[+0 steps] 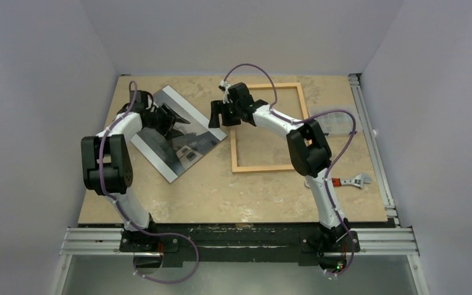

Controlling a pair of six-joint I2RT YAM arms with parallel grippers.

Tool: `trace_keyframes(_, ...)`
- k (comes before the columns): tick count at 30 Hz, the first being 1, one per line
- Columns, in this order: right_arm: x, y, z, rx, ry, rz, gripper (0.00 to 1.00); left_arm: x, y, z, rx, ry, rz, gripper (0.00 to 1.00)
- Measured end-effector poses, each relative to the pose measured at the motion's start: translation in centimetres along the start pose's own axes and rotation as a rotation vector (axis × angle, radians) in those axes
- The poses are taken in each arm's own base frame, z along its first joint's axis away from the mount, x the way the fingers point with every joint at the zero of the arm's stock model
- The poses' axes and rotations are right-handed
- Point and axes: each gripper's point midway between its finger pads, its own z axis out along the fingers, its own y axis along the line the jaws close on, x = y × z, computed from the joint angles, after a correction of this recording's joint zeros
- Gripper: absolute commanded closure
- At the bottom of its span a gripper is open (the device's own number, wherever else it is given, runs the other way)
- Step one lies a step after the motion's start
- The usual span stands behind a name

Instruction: Take the photo out of the frame

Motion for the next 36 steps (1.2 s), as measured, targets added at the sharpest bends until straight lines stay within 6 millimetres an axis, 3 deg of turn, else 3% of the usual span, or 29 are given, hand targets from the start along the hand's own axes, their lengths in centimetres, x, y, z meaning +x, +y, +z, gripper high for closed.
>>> trace_keyframes(11,-0.4,-0.2,0.5,0.041,0.024,-0.071,0.32,-1.1,4.3,2.0,-0.161,-0.014,-0.031,0.48)
trace_keyframes(16,-0.5,-0.5,1.5,0.061,0.025,-0.105,0.33,-1.3,4.6,1.9,-0.183,-0.026,-0.035,0.48)
trace_keyframes(23,1.8,-0.8,2.9,0.089,0.082,-0.129,0.43,-1.4,5.0,2.0,-0.203,-0.026,-0.044,0.52)
trace_keyframes(36,2.1,0.0,3.0,0.079,0.084,-0.138,0.43,-1.2,5.6,2.3,-0.219,-0.017,-0.055,0.52)
